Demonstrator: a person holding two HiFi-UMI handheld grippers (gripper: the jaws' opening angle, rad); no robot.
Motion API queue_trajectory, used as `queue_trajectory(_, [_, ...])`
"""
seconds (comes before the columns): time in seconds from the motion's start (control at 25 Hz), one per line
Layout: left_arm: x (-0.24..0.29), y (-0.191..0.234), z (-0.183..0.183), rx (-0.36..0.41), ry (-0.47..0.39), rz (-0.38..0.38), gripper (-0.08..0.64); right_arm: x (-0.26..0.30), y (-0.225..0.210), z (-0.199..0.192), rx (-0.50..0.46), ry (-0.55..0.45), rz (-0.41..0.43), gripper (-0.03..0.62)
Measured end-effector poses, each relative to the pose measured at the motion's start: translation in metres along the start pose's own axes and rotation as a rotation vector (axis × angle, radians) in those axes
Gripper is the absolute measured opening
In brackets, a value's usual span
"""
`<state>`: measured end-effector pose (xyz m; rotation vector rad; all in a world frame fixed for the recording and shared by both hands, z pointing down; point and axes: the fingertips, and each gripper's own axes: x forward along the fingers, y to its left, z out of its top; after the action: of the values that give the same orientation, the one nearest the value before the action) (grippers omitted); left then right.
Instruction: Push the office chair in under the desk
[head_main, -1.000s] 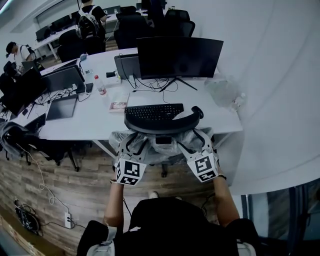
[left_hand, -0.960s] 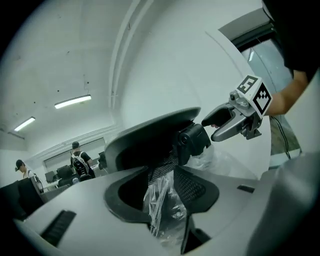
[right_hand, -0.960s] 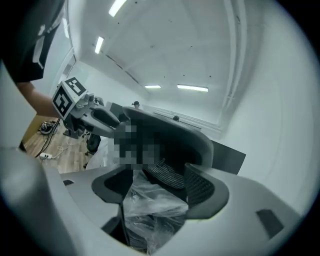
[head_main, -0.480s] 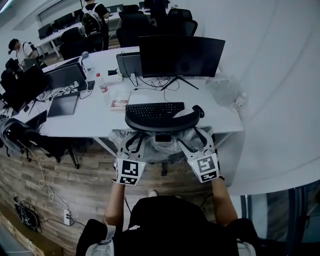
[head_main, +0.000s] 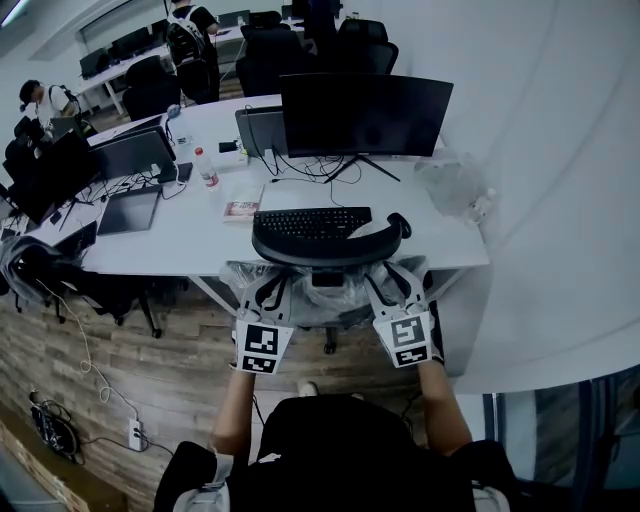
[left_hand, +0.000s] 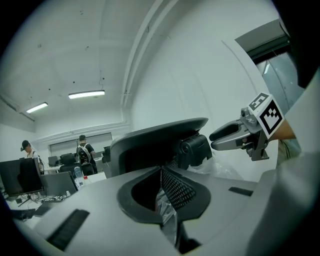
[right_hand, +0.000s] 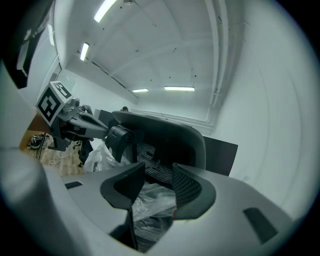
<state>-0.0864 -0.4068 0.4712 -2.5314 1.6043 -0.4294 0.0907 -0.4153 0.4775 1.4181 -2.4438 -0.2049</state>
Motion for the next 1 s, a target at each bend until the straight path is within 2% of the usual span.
queue_trajectory(0.28, [0.004,-0.008,-0.006,-0.029,0.014,-0.010,0.015,0.003,-0.009,-0.008,0.045,0.020,-0.058,0.090])
queue_trajectory(0.56, [0.007,-0.010,-0.005,-0.015,0.007,-0.003,0.015,0.005,-0.016,-0.012,0.072,0.025,-0.107,0.040])
queue_trajectory(1.0, [0.006,-0.005,-0.003,-0.015,-0.013,0.027,0.015,0.000,-0.028,-0.018,0.097,0.025,-0.156,0.025])
